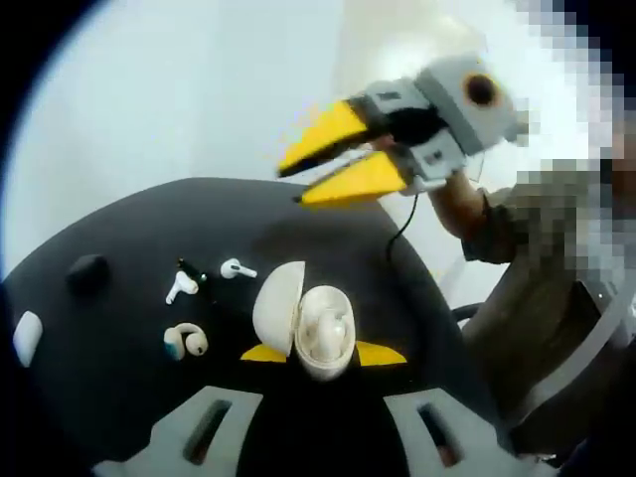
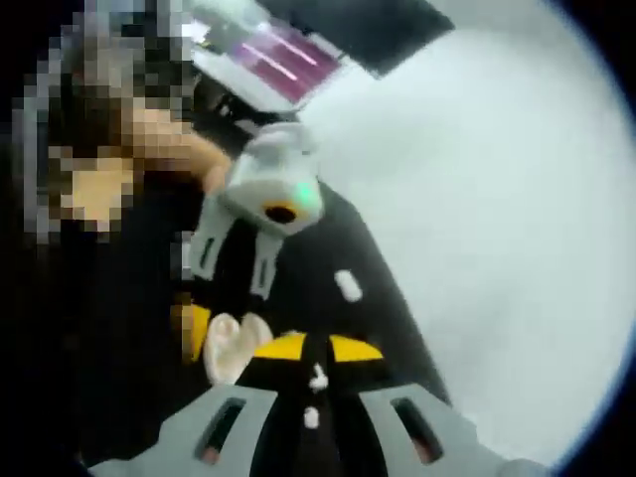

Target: Pick up three earphones and place each one into its charging case using tactile feedback, ensure that each earphone is properly inserted and securely positioned inside the case.

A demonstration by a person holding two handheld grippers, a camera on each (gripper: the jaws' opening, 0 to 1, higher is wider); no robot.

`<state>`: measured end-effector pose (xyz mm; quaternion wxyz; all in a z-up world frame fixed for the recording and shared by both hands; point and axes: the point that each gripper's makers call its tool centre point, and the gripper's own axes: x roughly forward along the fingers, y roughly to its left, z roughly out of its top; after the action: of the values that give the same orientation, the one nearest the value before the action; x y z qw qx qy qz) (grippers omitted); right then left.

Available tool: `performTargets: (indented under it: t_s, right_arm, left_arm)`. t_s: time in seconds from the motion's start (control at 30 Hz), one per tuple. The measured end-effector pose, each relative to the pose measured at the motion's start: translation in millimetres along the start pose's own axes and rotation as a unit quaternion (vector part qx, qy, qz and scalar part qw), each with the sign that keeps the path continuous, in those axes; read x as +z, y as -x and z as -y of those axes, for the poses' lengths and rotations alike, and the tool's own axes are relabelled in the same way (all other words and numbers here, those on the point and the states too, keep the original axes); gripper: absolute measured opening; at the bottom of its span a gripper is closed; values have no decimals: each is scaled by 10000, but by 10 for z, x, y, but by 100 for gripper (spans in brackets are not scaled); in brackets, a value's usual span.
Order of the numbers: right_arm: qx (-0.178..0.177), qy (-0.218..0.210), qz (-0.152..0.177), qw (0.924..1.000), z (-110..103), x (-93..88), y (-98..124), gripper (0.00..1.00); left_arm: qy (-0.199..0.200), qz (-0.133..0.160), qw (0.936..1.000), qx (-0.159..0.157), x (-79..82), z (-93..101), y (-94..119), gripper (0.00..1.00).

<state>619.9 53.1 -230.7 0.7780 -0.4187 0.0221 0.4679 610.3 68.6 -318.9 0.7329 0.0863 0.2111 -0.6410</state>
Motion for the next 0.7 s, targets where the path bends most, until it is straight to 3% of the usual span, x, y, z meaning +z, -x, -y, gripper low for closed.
performTargets:
  t_s: [0.13, 0.23, 0.3, 0.37, 0.43, 0.5, 0.63, 0.7]
  right_arm:
    - [436, -1240, 95, 9913, 73, -97, -157, 10]
    - [688, -2380, -5, 9688, 101, -209, -296, 10]
    - [764, -2810, -153, 9566, 90, -284, -368, 9]
    - [1069, -3163, -205, 9424, 17, -314, -459, 9]
    - [1365, -3427, -246, 9291, -45, -351, -535, 9]
    - [1428, -3655, -311, 9193, -46, -413, -611, 10]
    - [1450, -3634, -559, 9186, -48, -532, -701, 10]
    - [1641, -3567, -692, 9171, -96, -569, -737, 10]
  left_arm:
    - [-16, 0, 10000, 4, 2, 191, -124, 19]
    - [-28, 3, 10000, 6, 8, 236, -152, 19]
    - [-41, 4, 10000, 3, 3, 303, -190, 19]
    - [-43, 6, 10000, -4, -1, 354, -217, 19]
    - [-47, 10, 10000, -8, -7, 394, -238, 19]
    - [-56, 13, 10000, -10, -12, 419, -249, 19]
    - [-71, 18, 10000, -13, -18, 450, -261, 19]
    - [-87, 16, 10000, -11, -20, 461, -266, 19]
